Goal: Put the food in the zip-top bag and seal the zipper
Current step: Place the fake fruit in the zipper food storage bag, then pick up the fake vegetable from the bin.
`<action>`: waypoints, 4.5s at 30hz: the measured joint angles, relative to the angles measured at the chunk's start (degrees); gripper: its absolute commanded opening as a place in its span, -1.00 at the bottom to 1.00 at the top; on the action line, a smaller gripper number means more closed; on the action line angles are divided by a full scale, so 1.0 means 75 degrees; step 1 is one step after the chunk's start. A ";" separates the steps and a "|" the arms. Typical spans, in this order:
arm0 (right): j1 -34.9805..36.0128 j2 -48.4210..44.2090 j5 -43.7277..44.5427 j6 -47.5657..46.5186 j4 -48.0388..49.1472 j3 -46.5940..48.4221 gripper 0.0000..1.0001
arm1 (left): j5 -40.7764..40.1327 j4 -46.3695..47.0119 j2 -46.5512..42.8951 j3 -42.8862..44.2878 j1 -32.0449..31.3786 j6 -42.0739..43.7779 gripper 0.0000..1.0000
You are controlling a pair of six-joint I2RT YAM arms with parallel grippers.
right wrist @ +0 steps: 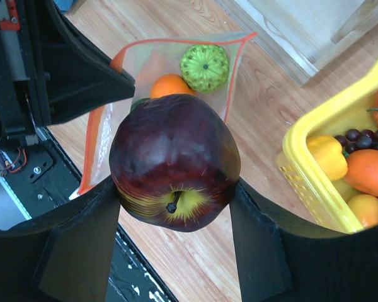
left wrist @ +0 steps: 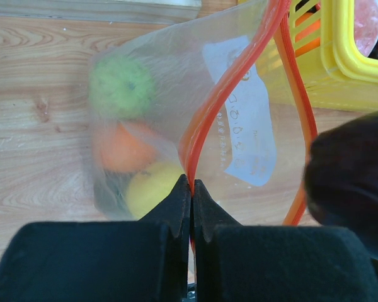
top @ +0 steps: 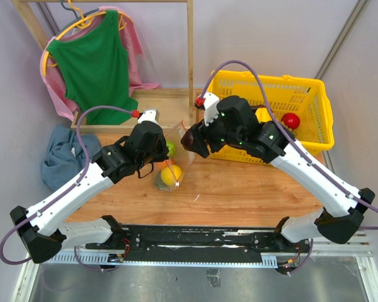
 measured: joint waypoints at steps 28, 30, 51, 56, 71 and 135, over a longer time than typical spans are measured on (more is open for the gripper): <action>0.0157 0.1565 0.0968 0.1072 0.2661 -0.1262 0.66 | 0.0242 0.0332 -0.0137 -0.0111 0.0000 -0.0233 -0.99; 0.0157 0.1565 0.0968 0.1055 0.2751 -0.1262 0.69 | 0.0236 0.0341 -0.0146 -0.0128 0.0000 -0.0259 -0.99; -0.0271 0.0530 0.1303 -0.0189 0.1207 -0.0408 0.74 | -0.0093 0.0259 -0.0323 -0.0236 0.0055 -0.0335 -0.99; -0.1212 0.0530 0.1346 -0.0315 0.0562 -0.0093 0.74 | -0.0093 0.0265 -0.0332 -0.0274 0.0061 -0.0329 -0.99; -0.3684 0.1993 0.0236 0.0530 -0.0023 -0.0047 0.77 | -0.0090 0.0268 -0.0376 -0.0309 0.0090 -0.0283 -0.99; -0.3975 0.1801 -0.0618 0.1582 0.2224 -0.2361 0.05 | -0.0023 0.0268 -0.0516 -0.0446 0.0090 -0.0315 -0.99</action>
